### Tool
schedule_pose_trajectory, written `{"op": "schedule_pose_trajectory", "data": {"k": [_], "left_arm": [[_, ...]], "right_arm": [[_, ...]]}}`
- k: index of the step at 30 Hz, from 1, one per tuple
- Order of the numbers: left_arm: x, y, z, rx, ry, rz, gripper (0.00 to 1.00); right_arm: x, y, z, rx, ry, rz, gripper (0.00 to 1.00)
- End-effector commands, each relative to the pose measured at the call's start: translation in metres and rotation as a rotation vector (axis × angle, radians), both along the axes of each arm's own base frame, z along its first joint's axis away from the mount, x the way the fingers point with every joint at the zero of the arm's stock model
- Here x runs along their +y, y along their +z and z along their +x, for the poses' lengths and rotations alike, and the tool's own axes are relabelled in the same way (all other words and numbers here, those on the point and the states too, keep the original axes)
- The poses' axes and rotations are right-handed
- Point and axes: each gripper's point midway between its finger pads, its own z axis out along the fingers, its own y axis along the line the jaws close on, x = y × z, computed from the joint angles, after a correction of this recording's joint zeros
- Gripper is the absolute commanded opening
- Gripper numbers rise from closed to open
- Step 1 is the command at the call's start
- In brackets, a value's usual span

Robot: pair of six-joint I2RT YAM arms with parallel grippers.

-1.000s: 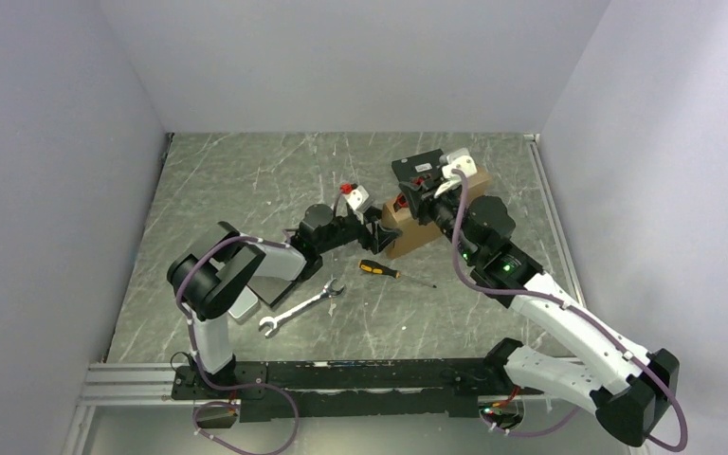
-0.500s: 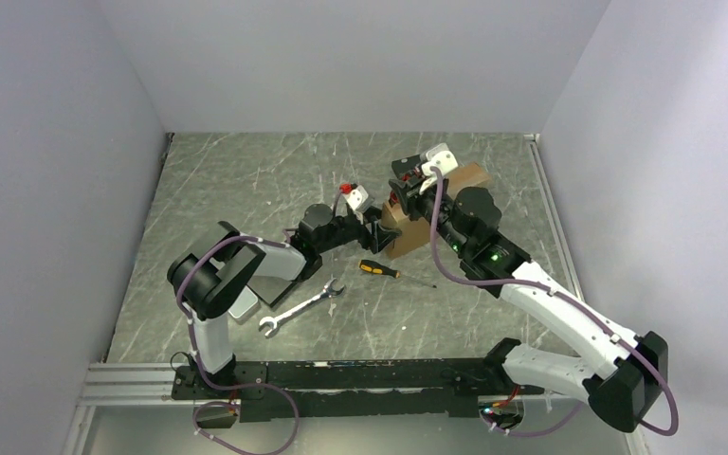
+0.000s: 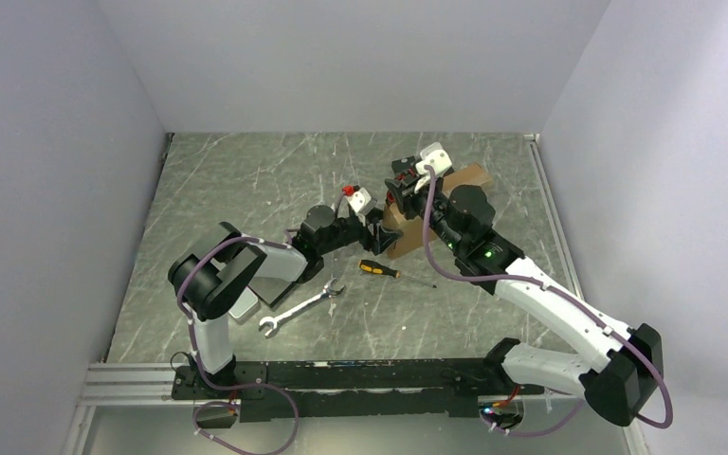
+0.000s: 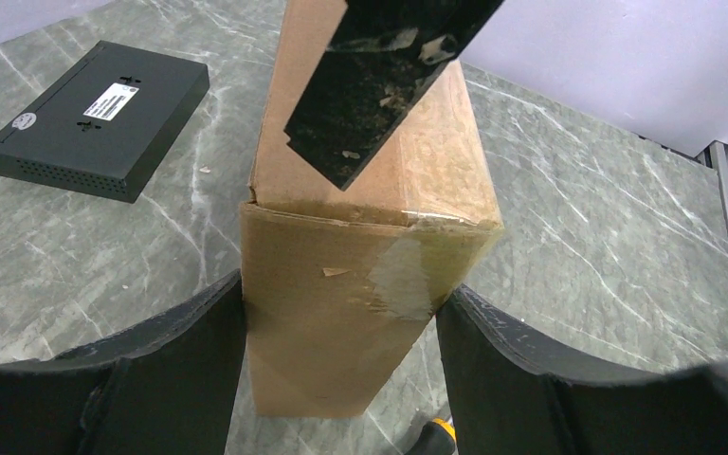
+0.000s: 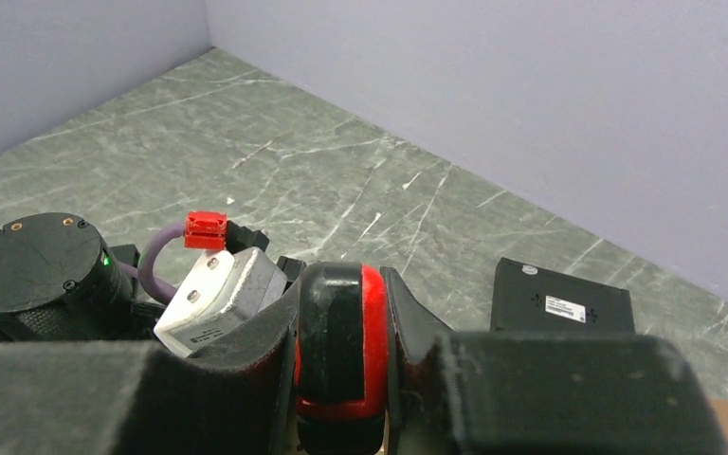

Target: Unpack the express box

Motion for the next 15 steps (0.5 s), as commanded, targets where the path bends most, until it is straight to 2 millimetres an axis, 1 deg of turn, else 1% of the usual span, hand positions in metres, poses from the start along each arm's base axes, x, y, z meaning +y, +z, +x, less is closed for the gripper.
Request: {"op": "schedule_pose_trajectory", "data": {"k": [1, 15], "left_arm": [[-0.004, 0.02, 0.002, -0.049, 0.005, -0.033, 0.53], [-0.003, 0.021, 0.003, -0.047, 0.012, -0.036, 0.51]], "right_arm": [[0.002, 0.028, 0.002, -0.076, 0.0, 0.057, 0.0], [-0.001, 0.008, 0.006, -0.036, -0.025, 0.019, 0.0]]}}
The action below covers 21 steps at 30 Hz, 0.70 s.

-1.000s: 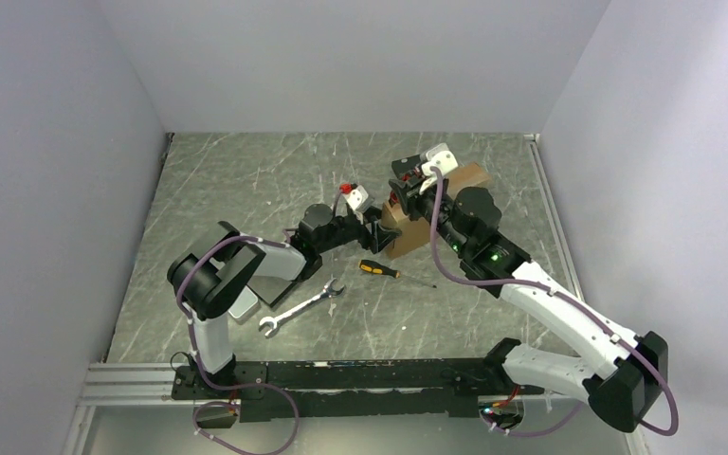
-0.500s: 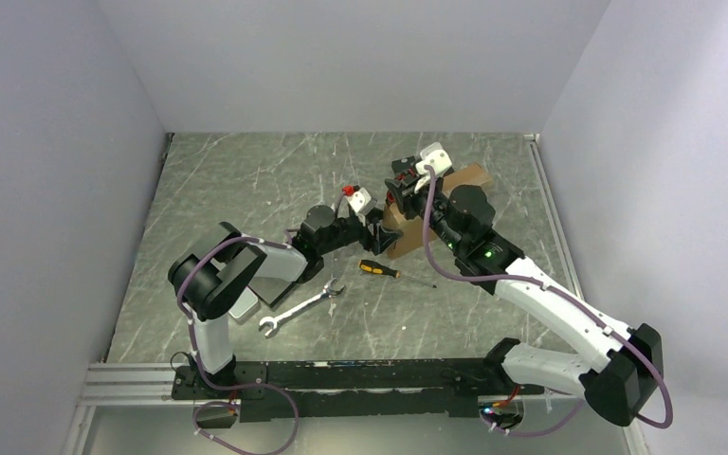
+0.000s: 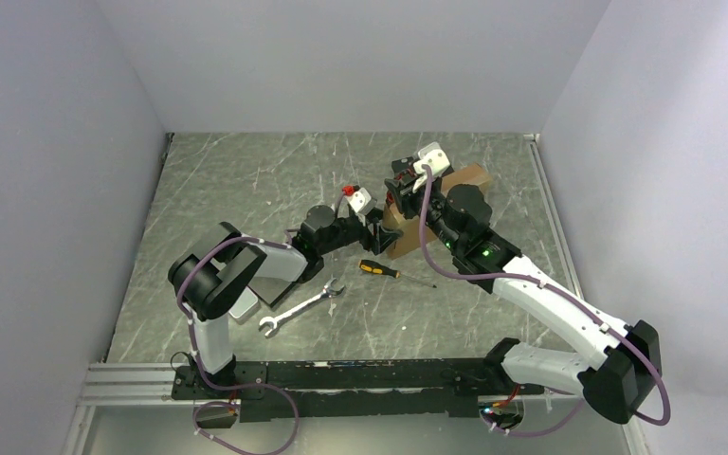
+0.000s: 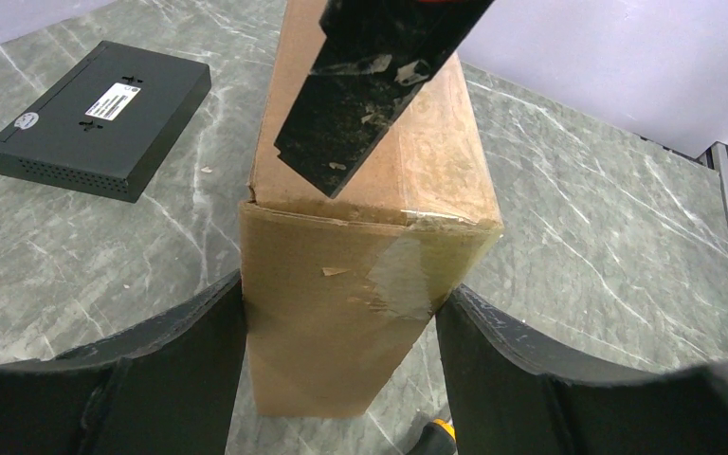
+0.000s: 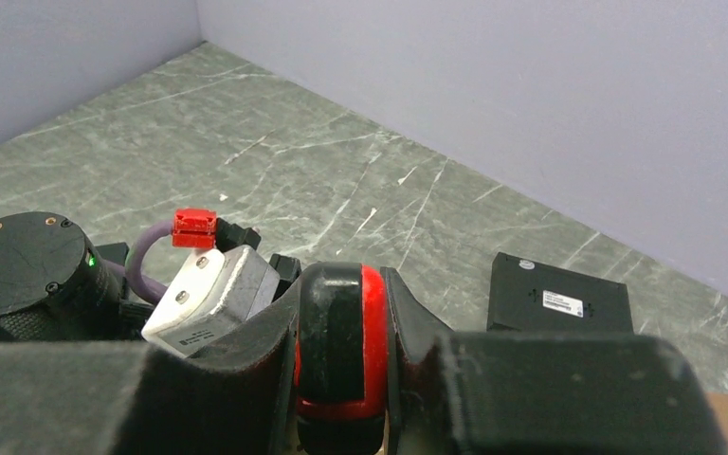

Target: Unpack the express box

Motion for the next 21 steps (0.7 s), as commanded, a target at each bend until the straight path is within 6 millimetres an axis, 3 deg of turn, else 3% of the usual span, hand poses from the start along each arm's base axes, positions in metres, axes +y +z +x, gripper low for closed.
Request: {"op": "schedule_pose_trajectory", "data": {"k": [1, 13, 21], "left_arm": [[-0.004, 0.021, 0.002, -0.048, 0.004, -0.035, 0.5], [-0.003, 0.021, 0.002, -0.048, 0.008, -0.031, 0.48], [0.001, 0.02, 0.007, -0.048, 0.042, -0.02, 0.46]], "right_arm": [[0.0, 0.012, 0.001, -0.041, -0.006, 0.027, 0.0], [-0.004, -0.001, 0.0, -0.005, -0.022, -0.002, 0.0], [-0.016, -0.011, -0.013, 0.075, -0.05, -0.035, 0.0]]}}
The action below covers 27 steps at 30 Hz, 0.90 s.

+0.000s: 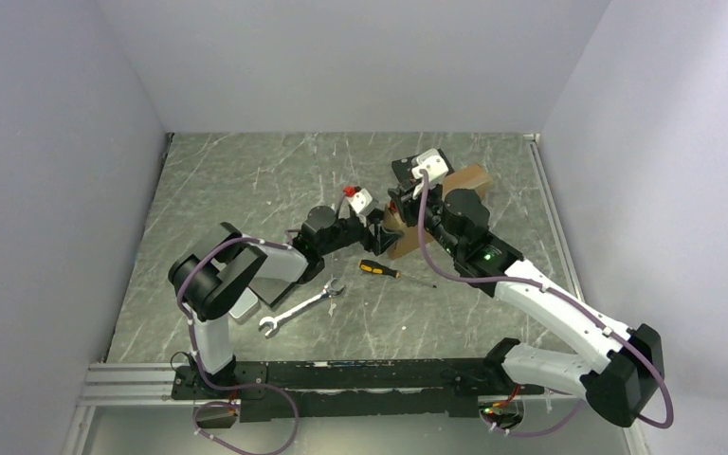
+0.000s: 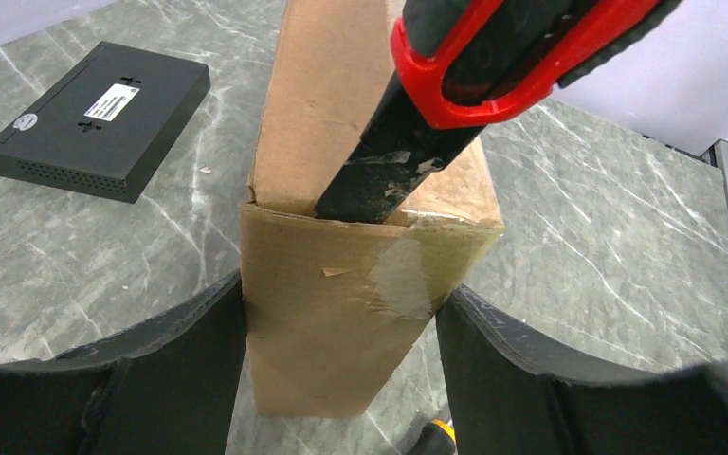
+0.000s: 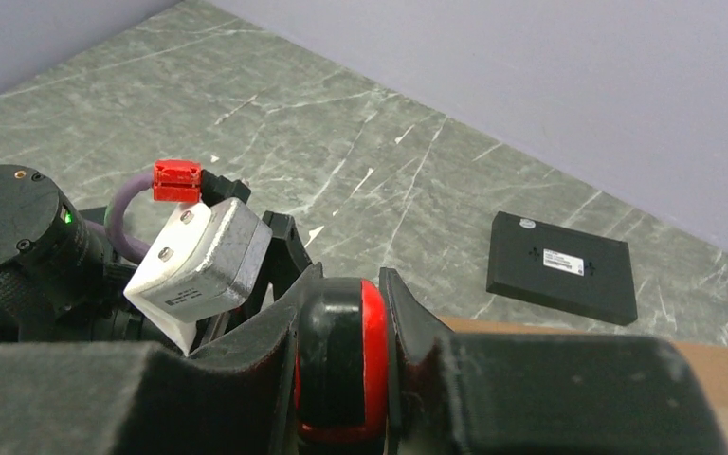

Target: Unpack the express box

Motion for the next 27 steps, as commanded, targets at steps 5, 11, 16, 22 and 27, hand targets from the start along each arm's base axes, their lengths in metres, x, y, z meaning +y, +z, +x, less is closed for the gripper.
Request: {"op": "schedule_pose_trajectory", "data": {"k": [5, 11, 16, 22, 27], "left_arm": [[0.002, 0.019, 0.008, -0.047, 0.047, -0.017, 0.45], [0.003, 0.019, 0.009, -0.048, 0.055, -0.013, 0.43], [0.003, 0.018, 0.009, -0.049, 0.055, -0.008, 0.42], [0.004, 0.018, 0.009, -0.051, 0.06, -0.007, 0.4], [0.005, 0.017, 0.01, -0.05, 0.066, 0.004, 0.38]], "right_arm": [[-0.012, 0.003, -0.014, 0.039, -0.056, -0.024, 0.0], [-0.012, 0.011, -0.028, 0.034, -0.086, -0.057, 0.0], [-0.02, 0.012, -0.034, 0.031, -0.09, -0.055, 0.0], [-0.026, 0.008, -0.037, 0.038, -0.101, -0.065, 0.0], [-0.03, 0.003, -0.033, 0.098, -0.149, -0.085, 0.0]]}}
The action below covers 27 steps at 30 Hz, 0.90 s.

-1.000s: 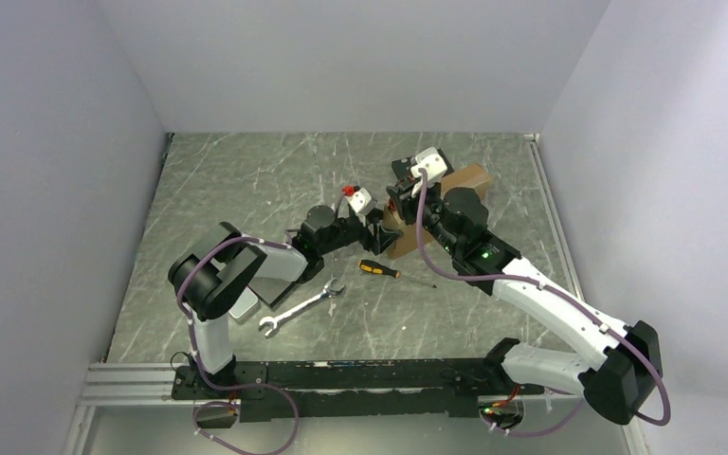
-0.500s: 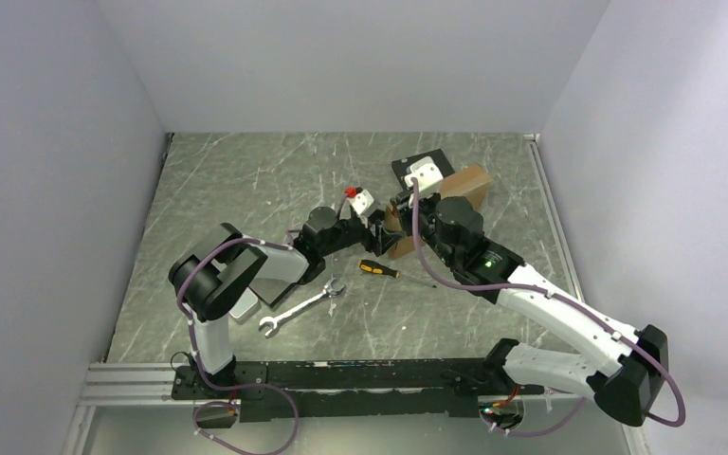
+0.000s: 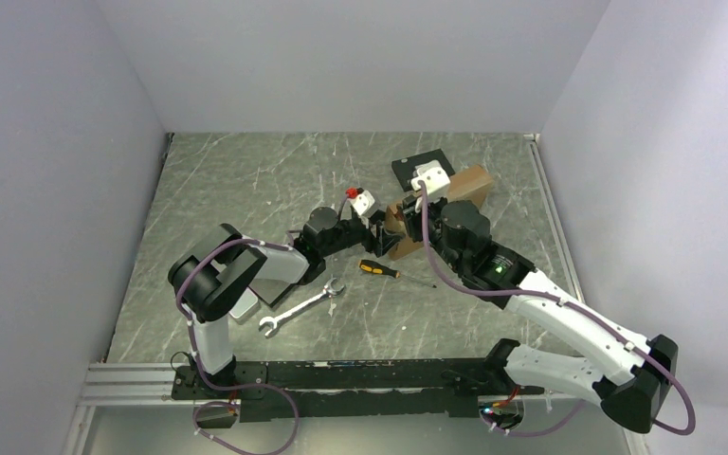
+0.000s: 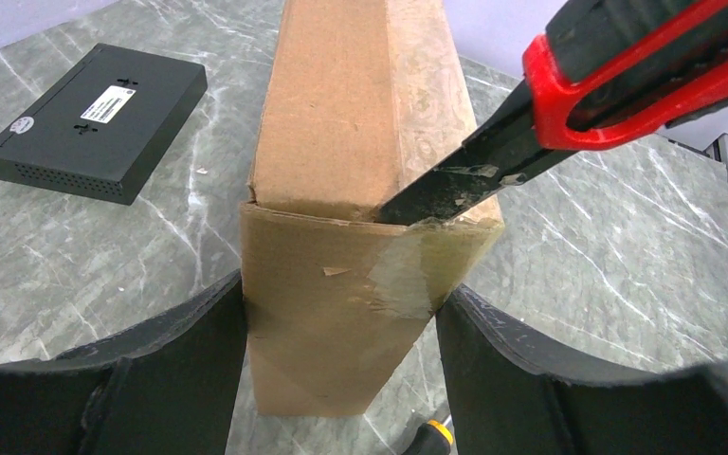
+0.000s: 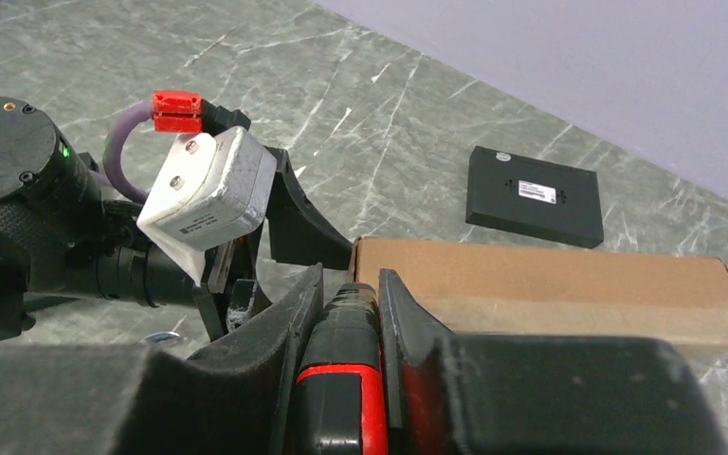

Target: Unpack the express box

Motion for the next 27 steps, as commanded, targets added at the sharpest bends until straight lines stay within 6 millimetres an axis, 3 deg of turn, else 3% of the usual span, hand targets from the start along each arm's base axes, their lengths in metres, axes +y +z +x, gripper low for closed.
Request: {"op": "schedule_pose_trajectory", "data": {"k": [1, 6, 20, 27], "left_arm": [[0.007, 0.016, 0.012, -0.033, 0.058, -0.011, 0.38], [0.007, 0.015, 0.012, -0.03, 0.059, -0.013, 0.37], [0.008, 0.015, 0.011, -0.037, 0.056, -0.009, 0.35], [0.008, 0.016, 0.01, -0.037, 0.054, -0.01, 0.34]], "right_arm": [[-0.011, 0.011, 0.002, 0.026, -0.073, -0.002, 0.0], [-0.011, 0.0, 0.004, 0.052, -0.087, -0.025, 0.0], [-0.023, 0.0, -0.011, 0.05, -0.065, -0.034, 0.0], [-0.013, -0.02, -0.004, 0.055, -0.055, -0.036, 0.0]]}}
